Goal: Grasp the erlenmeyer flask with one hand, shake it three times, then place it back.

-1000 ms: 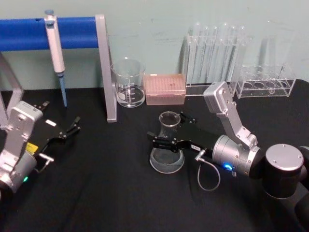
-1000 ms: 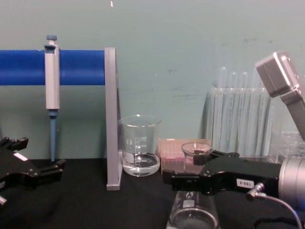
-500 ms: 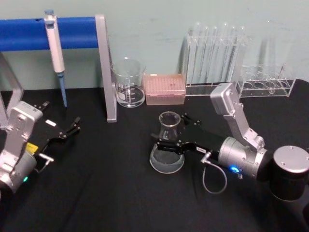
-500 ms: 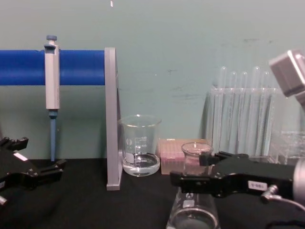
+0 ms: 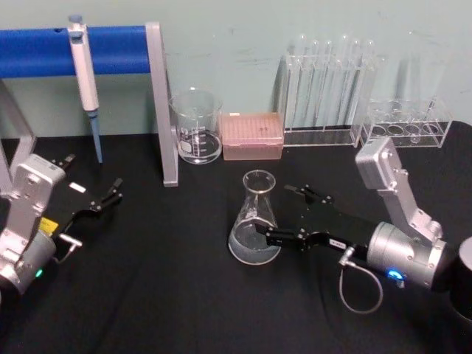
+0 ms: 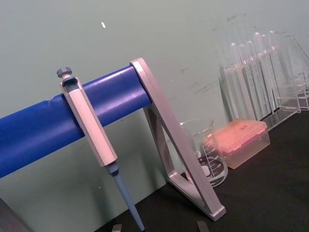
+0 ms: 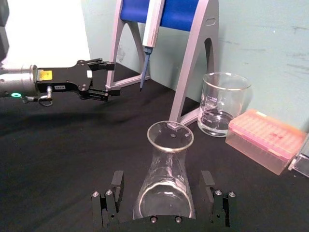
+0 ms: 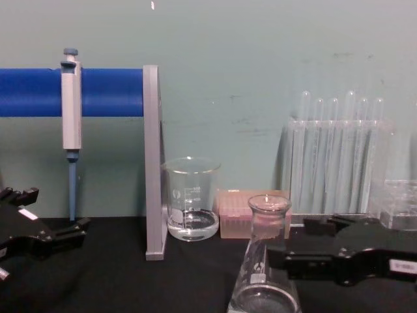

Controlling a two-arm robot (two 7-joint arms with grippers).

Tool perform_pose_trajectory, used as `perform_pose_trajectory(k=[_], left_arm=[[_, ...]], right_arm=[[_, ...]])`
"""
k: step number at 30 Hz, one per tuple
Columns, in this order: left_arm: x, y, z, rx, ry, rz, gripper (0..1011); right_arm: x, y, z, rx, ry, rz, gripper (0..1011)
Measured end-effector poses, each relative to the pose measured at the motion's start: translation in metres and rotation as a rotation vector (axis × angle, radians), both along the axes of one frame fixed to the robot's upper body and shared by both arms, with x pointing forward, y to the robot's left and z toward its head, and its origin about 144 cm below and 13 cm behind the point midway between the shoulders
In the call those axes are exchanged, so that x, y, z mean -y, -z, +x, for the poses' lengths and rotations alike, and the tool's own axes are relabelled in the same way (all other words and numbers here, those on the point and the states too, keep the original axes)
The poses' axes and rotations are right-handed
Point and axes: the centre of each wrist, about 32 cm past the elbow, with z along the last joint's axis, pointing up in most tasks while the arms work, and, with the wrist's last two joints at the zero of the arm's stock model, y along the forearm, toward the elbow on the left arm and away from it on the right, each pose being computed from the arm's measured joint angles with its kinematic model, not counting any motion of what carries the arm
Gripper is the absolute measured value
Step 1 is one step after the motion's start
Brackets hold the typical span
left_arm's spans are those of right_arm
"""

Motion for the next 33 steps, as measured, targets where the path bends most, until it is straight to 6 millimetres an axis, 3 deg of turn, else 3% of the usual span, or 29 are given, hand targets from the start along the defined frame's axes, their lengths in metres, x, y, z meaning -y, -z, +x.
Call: perform_pose_trajectory(k=[11, 19, 33], left_arm=[[0.0, 0.0, 0.0, 0.0, 0.0, 0.0, 1001], [0.0, 0.0, 0.0, 0.0, 0.0, 0.0, 1001], [0.0, 0.0, 0.0, 0.0, 0.0, 0.0, 1001]], right_arm=[[0.022, -0.01, -0.015, 0.027, 0.013, 0.025, 1000], [0.03, -0.019, -0.015, 0.092, 0.077, 0.063, 1000], [0.013, -0.009, 0.003, 0.165, 0.372, 0.138, 1000]])
